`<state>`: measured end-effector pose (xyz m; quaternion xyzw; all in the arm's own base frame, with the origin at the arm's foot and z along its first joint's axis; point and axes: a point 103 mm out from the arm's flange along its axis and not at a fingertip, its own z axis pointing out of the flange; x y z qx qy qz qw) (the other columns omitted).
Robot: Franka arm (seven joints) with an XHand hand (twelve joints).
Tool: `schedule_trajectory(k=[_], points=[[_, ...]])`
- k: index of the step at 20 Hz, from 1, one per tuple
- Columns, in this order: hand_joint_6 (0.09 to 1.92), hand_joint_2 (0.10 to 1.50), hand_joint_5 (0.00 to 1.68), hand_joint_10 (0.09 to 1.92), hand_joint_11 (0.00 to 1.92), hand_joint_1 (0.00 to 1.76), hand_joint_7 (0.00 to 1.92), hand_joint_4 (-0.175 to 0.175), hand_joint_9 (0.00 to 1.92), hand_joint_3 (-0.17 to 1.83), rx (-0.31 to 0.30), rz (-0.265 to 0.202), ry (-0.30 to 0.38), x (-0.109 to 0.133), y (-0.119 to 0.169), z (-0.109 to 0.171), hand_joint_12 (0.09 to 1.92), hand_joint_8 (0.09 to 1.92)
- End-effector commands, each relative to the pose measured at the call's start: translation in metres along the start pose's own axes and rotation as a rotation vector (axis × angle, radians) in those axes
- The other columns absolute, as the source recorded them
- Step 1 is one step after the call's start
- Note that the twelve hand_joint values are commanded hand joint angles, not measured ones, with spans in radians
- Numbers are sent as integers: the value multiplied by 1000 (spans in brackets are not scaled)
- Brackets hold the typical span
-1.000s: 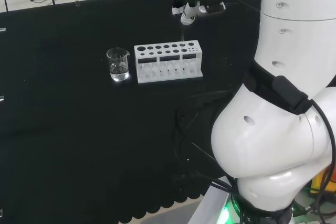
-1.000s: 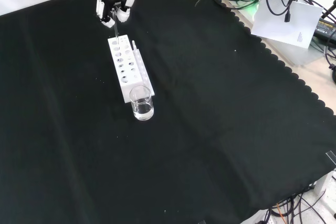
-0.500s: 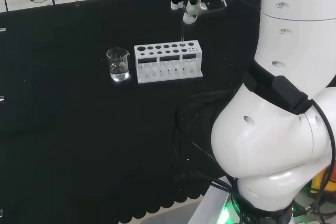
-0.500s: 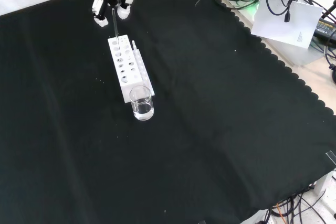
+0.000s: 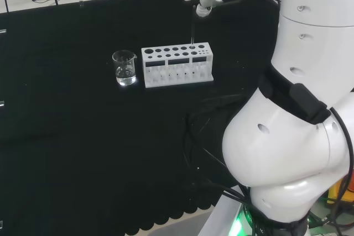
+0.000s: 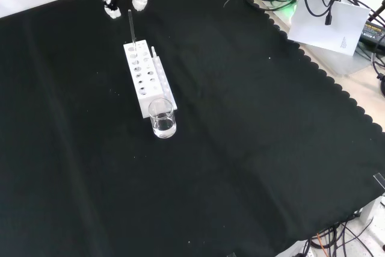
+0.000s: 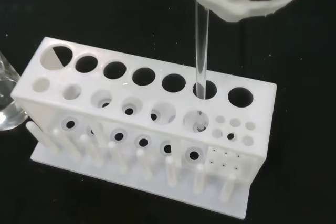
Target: Put the glass rod back on the white test tube rack.
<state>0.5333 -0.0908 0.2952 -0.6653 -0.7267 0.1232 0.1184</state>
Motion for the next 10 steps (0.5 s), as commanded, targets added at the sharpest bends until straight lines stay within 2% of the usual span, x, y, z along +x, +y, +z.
schedule_trajectory(k=[1,10], points=[[371,835,296,850,1717,1495,422,-127,1638,-175,-7,1,-4,6,-16,-11,1041,838],[364,832,306,849,1717,1491,418,-132,1631,-175,-29,-21,-25,23,-21,-24,1035,832]])
